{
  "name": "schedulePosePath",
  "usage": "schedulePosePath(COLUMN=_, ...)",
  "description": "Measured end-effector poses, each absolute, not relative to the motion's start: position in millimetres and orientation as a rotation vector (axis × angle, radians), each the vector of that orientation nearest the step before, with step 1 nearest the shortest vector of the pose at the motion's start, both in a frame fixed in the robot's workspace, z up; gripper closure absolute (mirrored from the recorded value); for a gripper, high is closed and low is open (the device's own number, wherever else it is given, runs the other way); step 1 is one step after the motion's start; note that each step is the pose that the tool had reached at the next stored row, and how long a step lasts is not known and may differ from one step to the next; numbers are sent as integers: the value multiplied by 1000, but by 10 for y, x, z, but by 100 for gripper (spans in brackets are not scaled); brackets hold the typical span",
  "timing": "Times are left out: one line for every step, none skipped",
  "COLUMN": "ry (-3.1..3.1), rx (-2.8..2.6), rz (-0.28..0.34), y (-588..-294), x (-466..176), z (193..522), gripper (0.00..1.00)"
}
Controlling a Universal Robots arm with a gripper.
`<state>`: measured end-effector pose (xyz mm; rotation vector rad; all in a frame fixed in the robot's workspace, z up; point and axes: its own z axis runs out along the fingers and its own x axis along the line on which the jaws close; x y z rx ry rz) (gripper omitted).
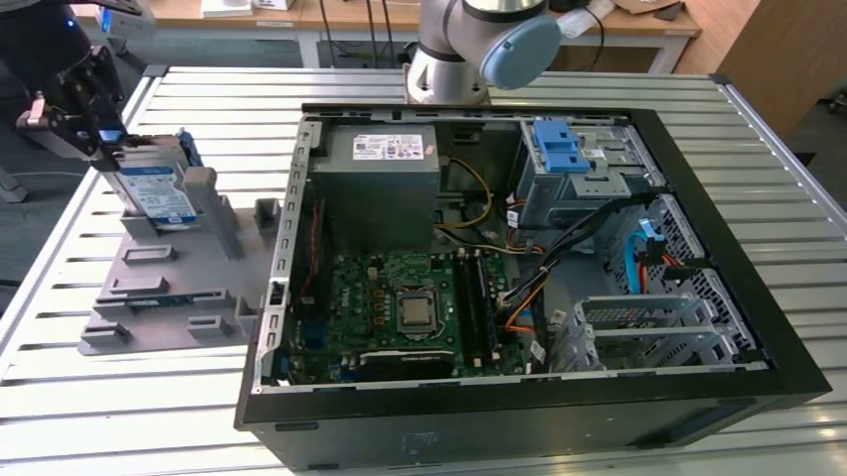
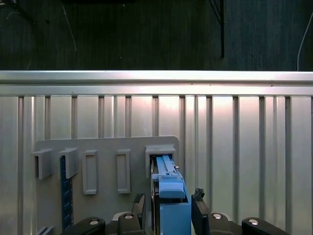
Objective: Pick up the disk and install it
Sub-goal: 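Pick up the disk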
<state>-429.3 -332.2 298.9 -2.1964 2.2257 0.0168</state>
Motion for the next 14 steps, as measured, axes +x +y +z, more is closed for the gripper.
schedulePosePath(ry=2226, rx=-2197, rz=17, y=-3321, x=-4294, z=2979, gripper=50)
schedulePosePath(ry=2227, rx=-2197, rz=19, y=-3321, x=-4295, z=2966, gripper=50)
schedulePosePath(ry=2227, rx=-2198, rz=20, y=-3321, x=-4296, z=2953, gripper=50)
schedulePosePath(ry=2229, rx=-2199, rz=22, y=-3321, x=-4298, z=2941, gripper=50)
schedulePosePath(ry=2230, rx=-2199, rz=25, y=-3320, x=-4298, z=2936, gripper=50)
schedulePosePath(ry=2231, rx=-2200, rz=25, y=-3320, x=-4298, z=2934, gripper=50)
schedulePosePath(ry=2231, rx=-2200, rz=26, y=-3320, x=-4298, z=2931, gripper=50)
schedulePosePath(ry=2231, rx=-2200, rz=26, y=-3321, x=-4298, z=2929, gripper=50)
schedulePosePath(ry=2230, rx=-2200, rz=26, y=-3321, x=-4298, z=2923, gripper=50)
schedulePosePath(ry=2230, rx=-2200, rz=26, y=-3321, x=-4297, z=2915, gripper=50)
schedulePosePath(ry=2231, rx=-2200, rz=27, y=-3321, x=-4297, z=2908, gripper=50)
schedulePosePath(ry=2231, rx=-2201, rz=27, y=-3321, x=-4298, z=2901, gripper=50)
schedulePosePath(ry=2231, rx=-2201, rz=28, y=-3321, x=-4297, z=2896, gripper=50)
schedulePosePath(ry=2231, rx=-2201, rz=28, y=-3321, x=-4297, z=2892, gripper=50)
